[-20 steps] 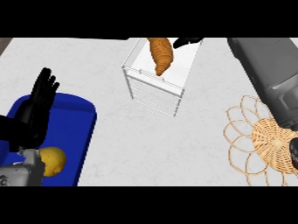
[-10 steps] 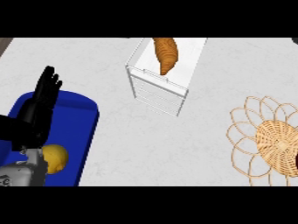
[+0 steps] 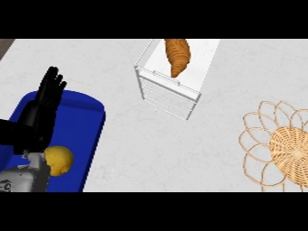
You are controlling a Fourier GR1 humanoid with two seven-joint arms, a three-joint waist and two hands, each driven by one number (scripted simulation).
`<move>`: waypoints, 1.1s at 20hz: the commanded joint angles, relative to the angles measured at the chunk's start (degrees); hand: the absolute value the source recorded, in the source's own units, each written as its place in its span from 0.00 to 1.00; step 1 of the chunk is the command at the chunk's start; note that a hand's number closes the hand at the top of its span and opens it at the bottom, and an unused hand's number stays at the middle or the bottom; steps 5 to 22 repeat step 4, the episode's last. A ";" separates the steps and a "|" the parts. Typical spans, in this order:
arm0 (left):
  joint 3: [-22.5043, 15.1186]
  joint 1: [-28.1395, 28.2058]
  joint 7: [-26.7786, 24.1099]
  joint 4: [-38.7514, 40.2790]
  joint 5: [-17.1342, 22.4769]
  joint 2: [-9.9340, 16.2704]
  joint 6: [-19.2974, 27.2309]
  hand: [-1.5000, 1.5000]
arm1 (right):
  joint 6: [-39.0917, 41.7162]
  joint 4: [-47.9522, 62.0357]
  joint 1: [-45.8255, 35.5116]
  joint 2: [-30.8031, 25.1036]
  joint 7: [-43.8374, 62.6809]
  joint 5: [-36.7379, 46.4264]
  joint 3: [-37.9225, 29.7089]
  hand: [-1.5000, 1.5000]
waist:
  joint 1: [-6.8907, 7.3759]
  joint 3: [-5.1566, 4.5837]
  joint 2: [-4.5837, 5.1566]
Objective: Pick the croissant from the placemat and place it in the tiered shelf
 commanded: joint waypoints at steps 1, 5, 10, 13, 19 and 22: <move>-0.34 -0.65 -0.66 0.50 -0.36 0.23 -0.40 0.50 | 3.97 -0.15 1.01 -2.87 -1.55 -0.16 -0.31 0.00 | 0.86 0.06 0.58; -0.07 0.34 -1.29 0.77 0.56 0.07 -1.01 0.50 | 4.68 -0.46 1.68 -3.53 -2.71 -0.28 -0.54 0.00 | 1.65 0.05 0.68; -0.07 0.34 -1.29 0.77 0.56 0.07 -1.01 0.50 | 4.68 -0.46 1.68 -3.53 -2.71 -0.28 -0.54 0.00 | 1.65 0.05 0.68; -0.07 0.34 -1.29 0.77 0.56 0.07 -1.01 0.50 | 4.68 -0.46 1.68 -3.53 -2.71 -0.28 -0.54 0.00 | 1.65 0.05 0.68; -0.07 0.34 -1.29 0.77 0.56 0.07 -1.01 0.50 | 4.68 -0.46 1.68 -3.53 -2.71 -0.28 -0.54 0.00 | 1.65 0.05 0.68; -0.07 0.34 -1.29 0.77 0.56 0.07 -1.01 0.50 | 4.68 -0.46 1.68 -3.53 -2.71 -0.28 -0.54 0.00 | 1.65 0.05 0.68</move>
